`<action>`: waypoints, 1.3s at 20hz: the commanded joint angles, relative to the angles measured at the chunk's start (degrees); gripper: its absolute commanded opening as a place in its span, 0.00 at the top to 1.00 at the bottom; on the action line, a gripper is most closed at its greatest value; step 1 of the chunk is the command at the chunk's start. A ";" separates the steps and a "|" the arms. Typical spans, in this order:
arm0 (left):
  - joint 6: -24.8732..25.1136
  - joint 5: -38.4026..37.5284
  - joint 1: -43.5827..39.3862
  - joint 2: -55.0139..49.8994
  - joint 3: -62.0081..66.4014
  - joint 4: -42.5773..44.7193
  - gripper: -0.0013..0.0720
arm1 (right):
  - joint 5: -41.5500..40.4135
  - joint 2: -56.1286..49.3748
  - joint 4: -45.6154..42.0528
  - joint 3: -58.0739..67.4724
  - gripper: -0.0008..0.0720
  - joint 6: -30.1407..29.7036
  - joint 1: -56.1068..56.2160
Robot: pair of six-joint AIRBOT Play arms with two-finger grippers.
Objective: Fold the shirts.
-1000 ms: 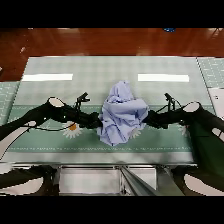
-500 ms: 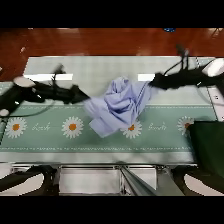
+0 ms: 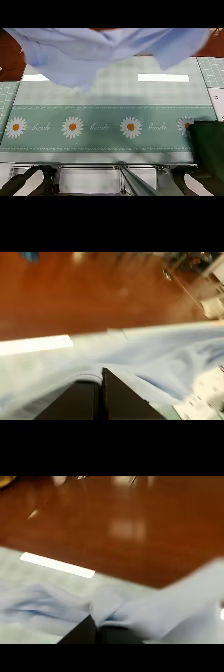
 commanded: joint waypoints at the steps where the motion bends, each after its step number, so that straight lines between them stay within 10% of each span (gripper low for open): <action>1: -1.66 0.28 5.79 6.75 8.44 5.09 0.96 | 5.20 8.74 -11.65 3.74 0.96 1.90 -0.13; 14: -4.87 -8.57 3.80 21.99 -1.05 21.14 0.96 | 17.09 20.09 -14.12 -7.28 0.96 5.03 -0.13; 21: -3.10 4.96 -1.55 14.64 -35.17 21.03 0.96 | -6.34 11.21 -6.82 -40.96 0.96 4.72 -0.11; 26: -3.08 23.89 -6.73 -6.86 -40.26 20.44 0.96 | -20.11 -12.63 -1.14 -39.78 0.96 0.90 -0.13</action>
